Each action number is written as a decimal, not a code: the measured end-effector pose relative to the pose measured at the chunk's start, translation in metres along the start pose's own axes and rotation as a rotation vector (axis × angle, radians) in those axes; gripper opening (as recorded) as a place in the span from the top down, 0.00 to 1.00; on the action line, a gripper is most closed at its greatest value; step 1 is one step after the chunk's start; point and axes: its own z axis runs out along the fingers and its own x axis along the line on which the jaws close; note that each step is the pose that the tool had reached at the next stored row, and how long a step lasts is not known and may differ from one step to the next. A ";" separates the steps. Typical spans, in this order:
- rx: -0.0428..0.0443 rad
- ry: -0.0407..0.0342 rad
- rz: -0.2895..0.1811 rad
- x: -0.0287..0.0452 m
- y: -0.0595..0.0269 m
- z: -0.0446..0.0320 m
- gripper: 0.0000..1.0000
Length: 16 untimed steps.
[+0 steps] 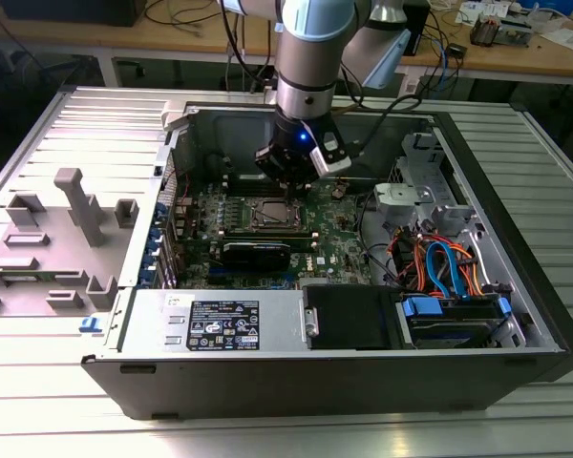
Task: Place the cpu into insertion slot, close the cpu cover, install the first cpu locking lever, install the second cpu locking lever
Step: 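Install the second cpu locking lever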
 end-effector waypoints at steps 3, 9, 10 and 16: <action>0.0000 0.0001 0.000 0.0000 -0.0018 -0.0001 0.89; 0.0000 0.0000 0.000 0.0001 -0.0058 -0.0002 0.89; 0.0000 0.0000 0.000 0.0002 -0.0065 -0.0003 0.89; 0.0000 0.0000 0.000 0.0002 -0.0093 -0.0003 0.89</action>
